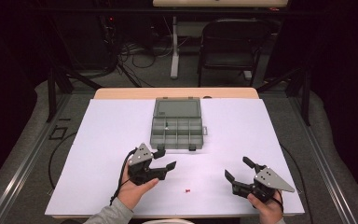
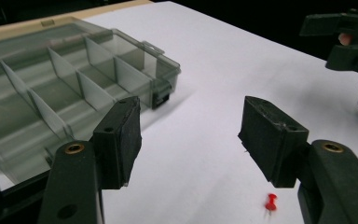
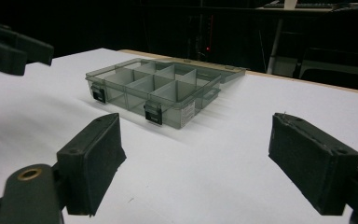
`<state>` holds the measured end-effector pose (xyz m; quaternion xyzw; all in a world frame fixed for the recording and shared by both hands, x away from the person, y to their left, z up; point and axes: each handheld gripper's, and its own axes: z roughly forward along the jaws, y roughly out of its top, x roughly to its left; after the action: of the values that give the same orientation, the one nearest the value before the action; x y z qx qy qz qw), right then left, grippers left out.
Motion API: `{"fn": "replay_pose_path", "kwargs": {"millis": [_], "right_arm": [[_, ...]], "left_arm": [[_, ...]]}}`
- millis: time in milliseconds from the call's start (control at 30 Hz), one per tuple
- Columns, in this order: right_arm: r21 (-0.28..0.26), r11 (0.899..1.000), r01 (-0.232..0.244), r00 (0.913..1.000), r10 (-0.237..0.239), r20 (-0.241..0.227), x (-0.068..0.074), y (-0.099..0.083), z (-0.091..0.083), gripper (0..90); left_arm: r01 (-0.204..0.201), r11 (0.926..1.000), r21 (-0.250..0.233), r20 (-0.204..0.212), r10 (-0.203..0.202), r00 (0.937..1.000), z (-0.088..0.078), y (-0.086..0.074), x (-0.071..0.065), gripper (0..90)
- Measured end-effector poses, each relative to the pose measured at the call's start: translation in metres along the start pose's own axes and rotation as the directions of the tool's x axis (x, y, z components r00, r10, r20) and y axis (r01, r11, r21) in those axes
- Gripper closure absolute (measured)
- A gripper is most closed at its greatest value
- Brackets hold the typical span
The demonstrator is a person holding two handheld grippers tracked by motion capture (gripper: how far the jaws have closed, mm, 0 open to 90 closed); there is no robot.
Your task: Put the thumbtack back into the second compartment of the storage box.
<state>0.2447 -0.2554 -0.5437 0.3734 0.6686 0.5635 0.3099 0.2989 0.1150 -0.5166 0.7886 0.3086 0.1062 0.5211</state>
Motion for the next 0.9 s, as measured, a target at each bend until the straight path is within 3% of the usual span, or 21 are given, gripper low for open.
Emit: {"fn": "replay_pose_path", "kwargs": {"millis": [267, 367, 567, 733, 900], "right_arm": [[0.002, 1.0, 0.003, 1.0, -0.003, 0.0, 0.0, 0.0, 0.0, 16.9], [0.0, 1.0, -0.001, 1.0, 0.001, -0.002, 0.0, 0.0, 0.0, 16.9], [0.001, 1.0, 0.004, 1.0, -0.004, -0.001, 0.0, 0.0, 0.0, 16.9], [0.002, 1.0, 0.004, 1.0, -0.004, -0.001, 0.0, 0.0, 0.0, 16.9], [0.004, 1.0, 0.003, 1.0, -0.003, -0.002, 0.0, 0.0, -0.001, 16.9]], "left_arm": [[0.004, 0.9996, 0.027, 0.009, -0.004, 0.9999, 0.008, -0.015, -0.006, 45.4], [0.021, 0.9988, 0.044, 0.049, -0.023, 0.9986, 0.012, -0.019, -0.012, 50.6], [-0.043, 0.9911, 0.126, 0.081, 0.032, 0.9962, 0.025, -0.025, -0.025, 53.9], [-0.048, 0.9845, 0.168, 0.112, 0.029, 0.9932, 0.033, -0.028, -0.033, 60.9], [-0.08, 0.9754, 0.205, 0.133, 0.053, 0.9897, 0.036, -0.031, -0.038, 68.7]]}}
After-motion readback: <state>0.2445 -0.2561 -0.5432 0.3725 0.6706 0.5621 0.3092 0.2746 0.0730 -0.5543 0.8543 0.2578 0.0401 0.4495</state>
